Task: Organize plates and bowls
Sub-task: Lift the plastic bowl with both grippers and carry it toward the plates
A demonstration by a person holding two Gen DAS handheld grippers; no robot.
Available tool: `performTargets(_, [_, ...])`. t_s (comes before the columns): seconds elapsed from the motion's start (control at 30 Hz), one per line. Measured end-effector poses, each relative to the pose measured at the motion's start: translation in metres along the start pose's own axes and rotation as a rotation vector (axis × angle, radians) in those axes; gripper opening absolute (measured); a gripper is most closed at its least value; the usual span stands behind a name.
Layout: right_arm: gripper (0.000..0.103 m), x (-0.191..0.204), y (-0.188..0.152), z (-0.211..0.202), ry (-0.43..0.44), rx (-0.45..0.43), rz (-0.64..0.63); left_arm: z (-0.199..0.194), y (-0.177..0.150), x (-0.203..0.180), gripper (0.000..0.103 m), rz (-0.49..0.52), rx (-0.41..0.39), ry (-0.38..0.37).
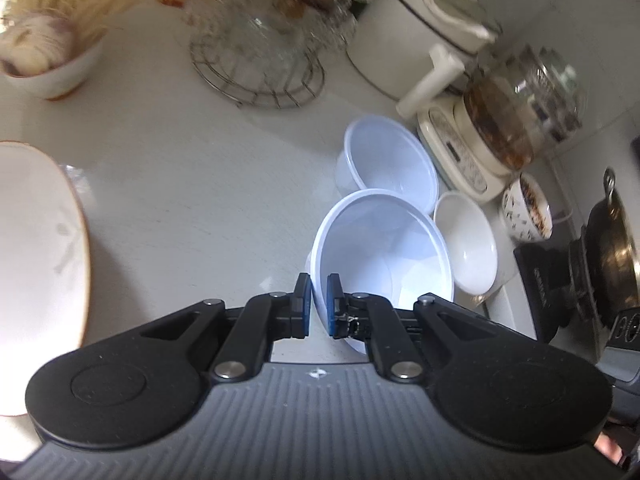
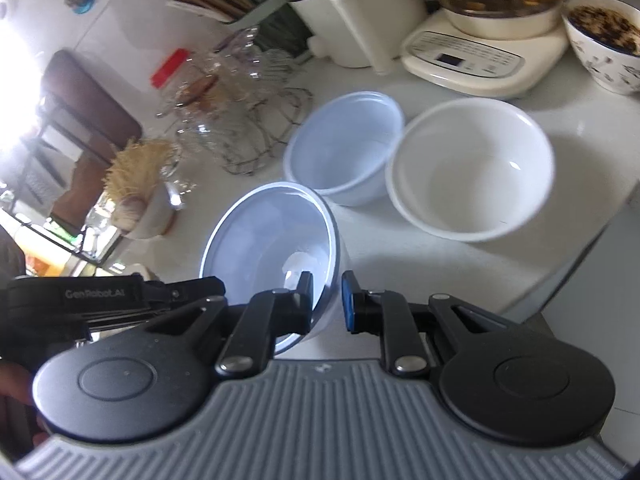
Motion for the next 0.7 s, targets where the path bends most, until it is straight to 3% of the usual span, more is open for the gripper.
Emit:
performTargets(0.3, [0.018,0.032,0.001,0.028,0.043,0.053,-0.076,-0.022,0.001,0.033,0.009,-0.069,-0.039,0.055])
performTargets(0.7, [0.018,0.044,-0.007,0.064,0.009,0.106,-0.125,-0.006,0.0,0.059,0.009,-0.078,-0.011,0.119])
Point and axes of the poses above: each gripper's, at about its wrist camera, not at the fingertips, and z roughly the way its jaws point, x to its left, y to its top, the point moved 1 cm from there along z, roughly the way its jaws point, and after that the axes turned 6 degrees about z, right-handed, at the moved point
